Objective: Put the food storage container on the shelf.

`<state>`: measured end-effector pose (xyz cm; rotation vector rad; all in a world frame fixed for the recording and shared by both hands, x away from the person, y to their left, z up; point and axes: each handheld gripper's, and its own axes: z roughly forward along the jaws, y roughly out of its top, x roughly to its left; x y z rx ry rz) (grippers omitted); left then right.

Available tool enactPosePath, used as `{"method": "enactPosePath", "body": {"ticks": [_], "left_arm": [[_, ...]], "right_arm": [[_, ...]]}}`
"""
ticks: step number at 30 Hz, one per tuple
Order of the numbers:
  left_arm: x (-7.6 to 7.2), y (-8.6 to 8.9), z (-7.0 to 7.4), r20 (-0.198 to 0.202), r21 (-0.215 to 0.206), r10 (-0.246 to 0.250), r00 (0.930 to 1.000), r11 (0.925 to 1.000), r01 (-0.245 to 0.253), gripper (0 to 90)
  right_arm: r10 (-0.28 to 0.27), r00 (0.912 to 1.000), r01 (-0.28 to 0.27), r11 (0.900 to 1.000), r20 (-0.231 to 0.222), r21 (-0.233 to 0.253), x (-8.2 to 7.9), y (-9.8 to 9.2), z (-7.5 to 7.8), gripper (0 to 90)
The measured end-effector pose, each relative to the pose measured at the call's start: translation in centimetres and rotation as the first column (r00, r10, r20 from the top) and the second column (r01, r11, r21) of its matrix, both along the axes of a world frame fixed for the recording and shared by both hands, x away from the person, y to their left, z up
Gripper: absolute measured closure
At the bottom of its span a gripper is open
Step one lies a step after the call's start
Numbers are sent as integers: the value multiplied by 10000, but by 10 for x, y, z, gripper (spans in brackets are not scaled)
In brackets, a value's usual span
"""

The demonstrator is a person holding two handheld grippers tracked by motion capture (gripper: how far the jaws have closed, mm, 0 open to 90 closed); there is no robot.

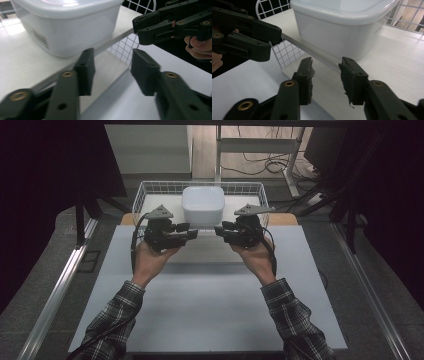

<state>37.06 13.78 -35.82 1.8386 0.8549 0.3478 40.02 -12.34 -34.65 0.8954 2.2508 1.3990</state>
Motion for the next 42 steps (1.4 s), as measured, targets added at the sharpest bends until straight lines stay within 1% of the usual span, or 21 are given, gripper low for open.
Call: {"method": "enactPosePath", "body": {"ticks": [3,5,7,9,10,11,12,13,14,15,17,18,19,23,26,32,35,37,39,40,42], "left_arm": [[-4,-1,-4,-68,49,-88,9999,9999,89,439],[-7,-1,-8,-96,6,-170,9998,9999,170,371],[-10,-1,-11,-152,-55,-289,9995,9996,288,354],[-13,0,-15,-148,3,-317,9994,9995,317,314],[-14,0,-17,-127,39,-297,9995,9996,297,274],[-16,0,-19,-130,63,-303,9995,9995,304,274],[-17,0,-21,-137,87,-305,9994,9995,306,222],[-18,0,-24,-155,111,-306,9994,9995,308,222],[-19,0,-26,-173,172,-301,9994,9994,304,189],[-20,0,-29,-209,247,-263,9994,9993,268,141],[-23,0,-36,-320,345,-326,9990,9988,337,105],[-23,0,-36,-320,345,-326,9990,9988,337,96],[-24,0,-39,-355,396,-332,9988,9986,346,92],[-30,-1,-51,-418,720,-290,9987,9969,320,67],[-34,0,-59,-501,738,-310,9983,9967,346,54],[-45,2,-72,-396,756,-252,9989,9967,282,35],[-53,4,-79,-476,861,-279,9985,9958,319,34],[-59,5,-83,-441,944,-218,9988,9952,259,30],[-64,6,-88,-426,911,-200,9989,9956,238,27],[-66,7,-91,-439,881,-175,9989,9959,214,26],[-68,9,-95,-504,1029,-148,9986,9945,200,26]], "right_arm": [[109,9999,-109,9999,-23,-23,-4,-1,-3,542],[172,9998,-172,9998,-31,-38,-9,-3,-6,487],[202,9998,-202,9998,-53,-36,-10,-3,-7,470],[245,9997,-246,9996,-46,-99,-13,-5,-10,425],[286,9996,-287,9995,-49,-134,-15,-7,-12,392],[286,9996,-287,9995,-49,-134,-15,-7,-12,392],[305,9995,-306,9994,-68,-131,-17,-8,-16,349],[305,9995,-306,9994,-68,-131,-17,-8,-16,349],[343,9994,-344,9993,-87,-140,-18,-9,-18,324],[388,9992,-389,9991,-61,-194,-20,-10,-22,271],[462,9989,-462,9984,-18,-333,-22,-10,-26,228],[462,9989,-462,9984,-18,-333,-22,-10,-26,228],[501,9987,-500,9976,13,-469,-25,-10,-30,192],[534,9986,-534,9971,-20,-537,-29,-10,-37,146],[534,9985,-539,9969,-104,-565,-33,-11,-45,103],[615,9977,-634,9954,-282,-717,-39,-16,-61,23],[648,9976,-664,9952,-245,-725,-44,-21,-68,17],[656,9976,-672,9952,-241,-716,-48,-23,-71,13],[656,9976,-673,9941,-222,-853,-52,-26,-74,9],[645,9978,-658,9943,-180,-834,-53,-28,-74,9],[682,9974,-696,9950,-213,-718,-58,-31,-77,8]]}}
